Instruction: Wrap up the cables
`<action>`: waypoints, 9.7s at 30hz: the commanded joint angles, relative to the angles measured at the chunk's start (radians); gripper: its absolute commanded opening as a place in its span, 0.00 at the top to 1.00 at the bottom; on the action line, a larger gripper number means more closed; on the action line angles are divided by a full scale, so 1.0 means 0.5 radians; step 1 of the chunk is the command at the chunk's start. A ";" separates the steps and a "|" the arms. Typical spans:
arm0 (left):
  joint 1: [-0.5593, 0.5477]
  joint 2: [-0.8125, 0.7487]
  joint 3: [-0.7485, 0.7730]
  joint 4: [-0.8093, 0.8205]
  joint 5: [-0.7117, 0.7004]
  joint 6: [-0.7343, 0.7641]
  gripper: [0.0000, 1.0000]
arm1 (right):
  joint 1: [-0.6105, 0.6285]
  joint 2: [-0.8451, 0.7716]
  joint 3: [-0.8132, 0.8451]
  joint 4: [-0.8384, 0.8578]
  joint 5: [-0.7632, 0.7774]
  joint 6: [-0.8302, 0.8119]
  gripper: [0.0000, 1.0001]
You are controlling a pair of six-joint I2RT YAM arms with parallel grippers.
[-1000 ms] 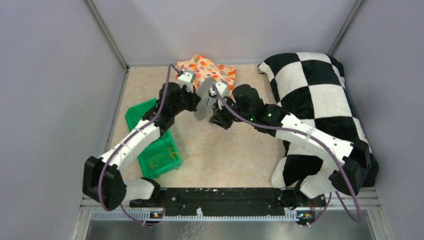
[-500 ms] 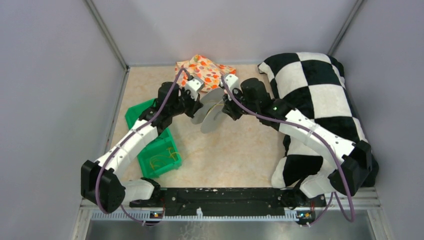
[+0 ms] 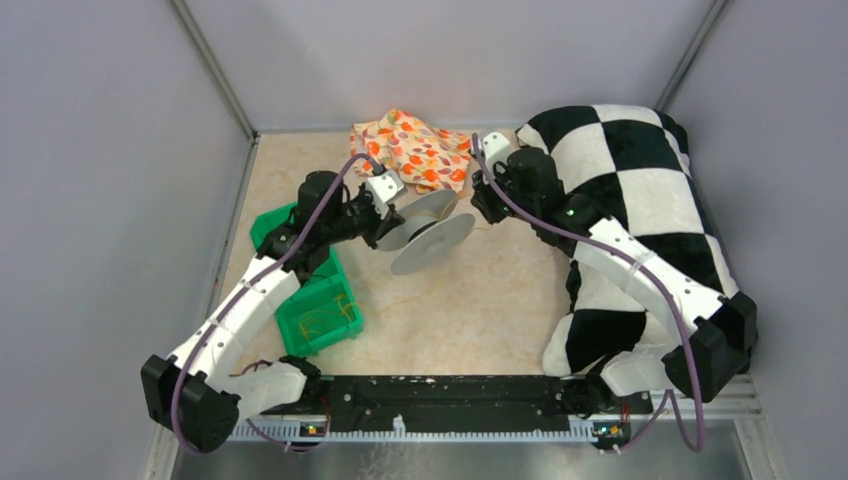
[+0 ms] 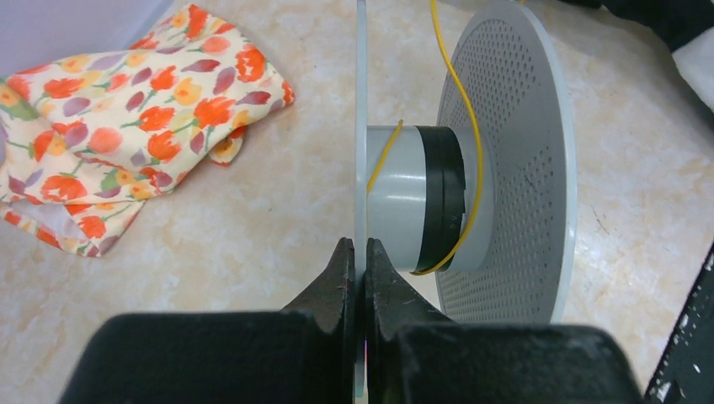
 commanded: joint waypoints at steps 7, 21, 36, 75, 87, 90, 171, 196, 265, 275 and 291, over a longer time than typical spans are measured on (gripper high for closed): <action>-0.002 -0.110 0.210 -0.163 0.281 0.117 1.00 | -0.146 -0.093 -0.238 0.191 0.020 0.110 0.77; 0.016 -0.092 0.661 -0.253 -0.047 -0.264 1.00 | -0.272 -0.010 -0.464 0.471 -0.269 0.364 0.27; 0.045 -0.004 1.060 -0.036 -0.573 -1.126 1.00 | -0.272 -0.062 -0.932 1.192 -0.519 0.976 0.22; 0.045 0.034 1.129 0.205 -1.029 -1.540 1.00 | 0.267 0.911 -0.963 2.839 -0.271 1.813 0.17; 0.045 0.054 1.138 0.195 -1.128 -1.565 1.00 | 0.380 0.813 -1.094 2.874 -0.218 1.655 0.20; 0.045 0.054 1.136 0.194 -1.144 -1.574 1.00 | 0.450 0.855 -1.052 2.969 -0.095 1.565 0.19; 0.028 0.066 0.142 0.732 -1.737 -2.000 1.00 | 0.874 -0.056 -0.124 0.332 -0.618 0.525 1.00; -0.127 0.204 0.284 0.712 -1.785 -1.615 1.00 | 0.931 -0.049 0.028 0.284 -0.635 0.419 1.00; -0.133 -0.012 0.836 -0.690 0.273 -0.131 1.00 | -0.222 -0.144 -0.345 0.084 -0.414 0.119 0.44; -0.057 0.139 1.287 -0.712 0.098 -0.638 1.00 | -0.499 -0.410 -0.739 0.401 -0.412 0.505 0.23; 0.001 0.311 1.667 -0.407 -0.480 -1.462 1.00 | -0.446 -0.723 -1.591 1.785 -0.391 1.075 0.15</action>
